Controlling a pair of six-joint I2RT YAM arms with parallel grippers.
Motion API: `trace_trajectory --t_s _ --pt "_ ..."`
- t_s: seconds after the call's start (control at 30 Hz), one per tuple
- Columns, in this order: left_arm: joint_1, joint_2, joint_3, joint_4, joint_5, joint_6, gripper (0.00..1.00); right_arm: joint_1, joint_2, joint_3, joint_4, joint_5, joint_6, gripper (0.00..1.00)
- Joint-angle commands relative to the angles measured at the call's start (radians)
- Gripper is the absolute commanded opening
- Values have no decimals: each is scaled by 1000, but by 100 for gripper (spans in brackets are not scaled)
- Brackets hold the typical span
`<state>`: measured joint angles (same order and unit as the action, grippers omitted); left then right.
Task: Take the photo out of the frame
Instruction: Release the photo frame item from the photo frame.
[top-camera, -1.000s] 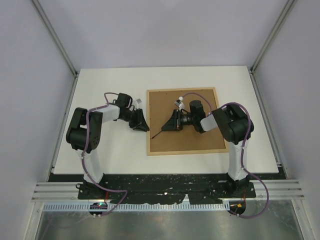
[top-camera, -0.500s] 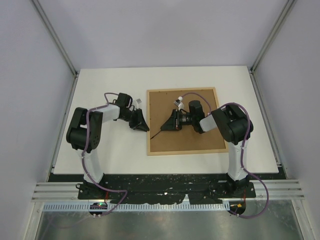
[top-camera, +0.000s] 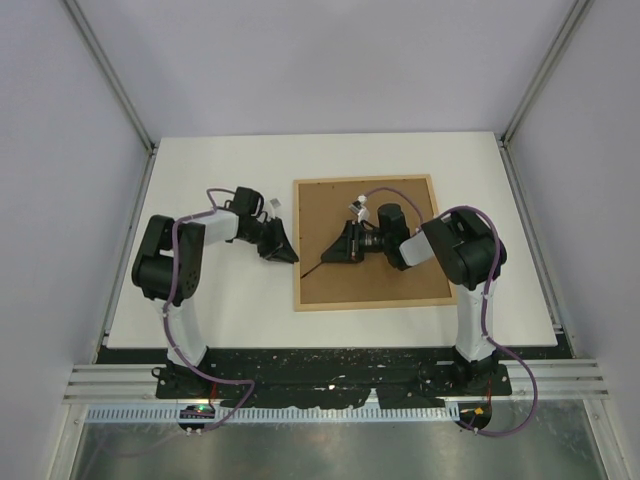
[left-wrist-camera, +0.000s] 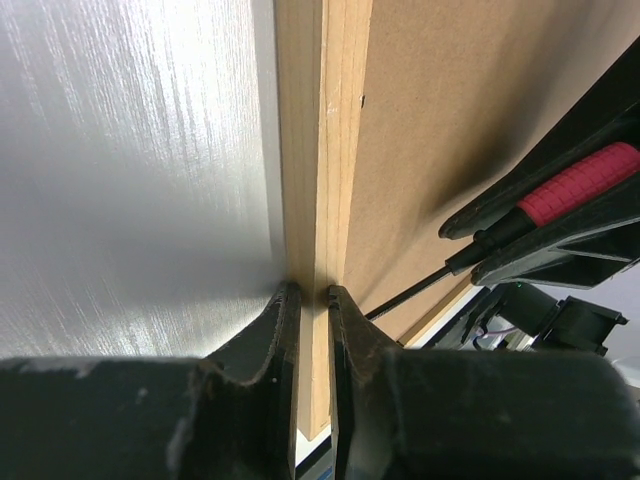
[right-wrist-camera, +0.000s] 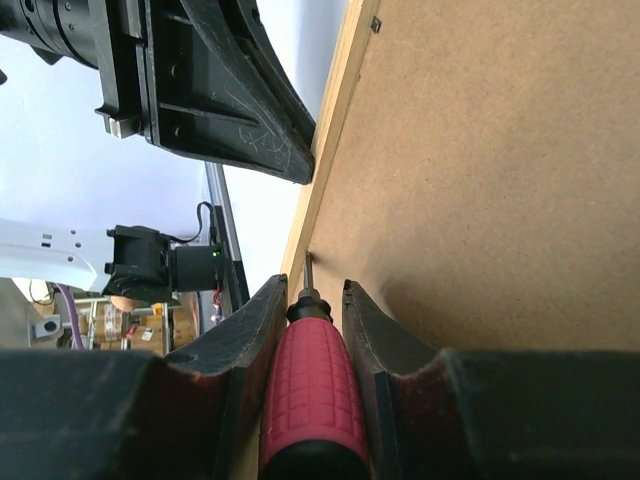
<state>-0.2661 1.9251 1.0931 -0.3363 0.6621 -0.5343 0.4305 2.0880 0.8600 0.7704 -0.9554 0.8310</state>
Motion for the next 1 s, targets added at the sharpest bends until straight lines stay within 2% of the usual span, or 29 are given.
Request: trace_trajectory --t_s 0.0,0.13,0.2,0.37,0.47,0.73,0.97 --pt "-28 40 -64 19 -159 -3 0 105 -31 -21 -75 -2 -15 8" --pt "-27 22 -70 22 -182 -6 0 123 -107 83 -299 26 -68 8" --pt "-27 17 -68 20 -188 -4 0 146 -129 173 -568 66 -182 8" --pt "-24 14 -61 22 -197 -10 0 209 -169 375 -911 138 -323 8" --pt "-24 8 -65 22 -202 -12 0 255 -172 479 -1008 136 -345 8" --pt "-24 -8 -73 23 -213 -15 0 343 -131 612 -1160 176 -360 8" --pt "-24 -17 -73 25 -203 -16 0 332 -103 738 -1232 198 -389 8"
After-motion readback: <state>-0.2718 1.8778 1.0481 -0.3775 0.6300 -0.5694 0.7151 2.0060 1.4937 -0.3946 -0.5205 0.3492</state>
